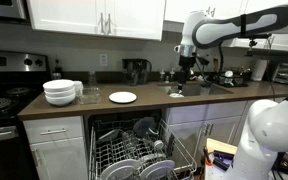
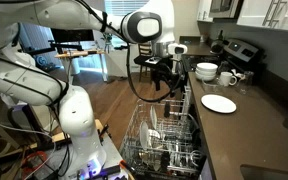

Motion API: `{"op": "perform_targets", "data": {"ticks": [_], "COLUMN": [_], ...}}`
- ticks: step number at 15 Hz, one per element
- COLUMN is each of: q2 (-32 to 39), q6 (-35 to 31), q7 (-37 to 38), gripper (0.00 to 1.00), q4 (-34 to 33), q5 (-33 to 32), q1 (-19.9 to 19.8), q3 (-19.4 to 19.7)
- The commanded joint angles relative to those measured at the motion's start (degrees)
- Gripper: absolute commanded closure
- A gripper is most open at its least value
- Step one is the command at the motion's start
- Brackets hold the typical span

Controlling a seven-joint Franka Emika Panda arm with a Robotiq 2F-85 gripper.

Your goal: Take the white plate from the countertop and place it in the dishwasher at the left

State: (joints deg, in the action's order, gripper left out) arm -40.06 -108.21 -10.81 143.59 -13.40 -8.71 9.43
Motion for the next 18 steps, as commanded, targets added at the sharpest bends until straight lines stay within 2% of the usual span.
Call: {"op": "perform_targets", "data": {"ticks": [1, 6, 9, 14, 18], "q2": [0.0, 0.0, 3.01, 11.7, 20.66], "q6": [0.2, 0.2, -0.32, -3.18, -6.14], "q7": [0.13, 0.13, -0.41, -1.15, -1.25], "gripper": [0.0, 0.0, 0.0, 0.0, 0.0], "q4": [-0.14, -0.14, -2.34, -8.48, -13.87], "q5": [-0.11, -0.11, -1.09, -5.45, -12.77], "q1": [0.27, 0.28, 1.45, 6.26, 8.24], "q3": [0.19, 0.19, -1.18, -6.78, -11.19]}}
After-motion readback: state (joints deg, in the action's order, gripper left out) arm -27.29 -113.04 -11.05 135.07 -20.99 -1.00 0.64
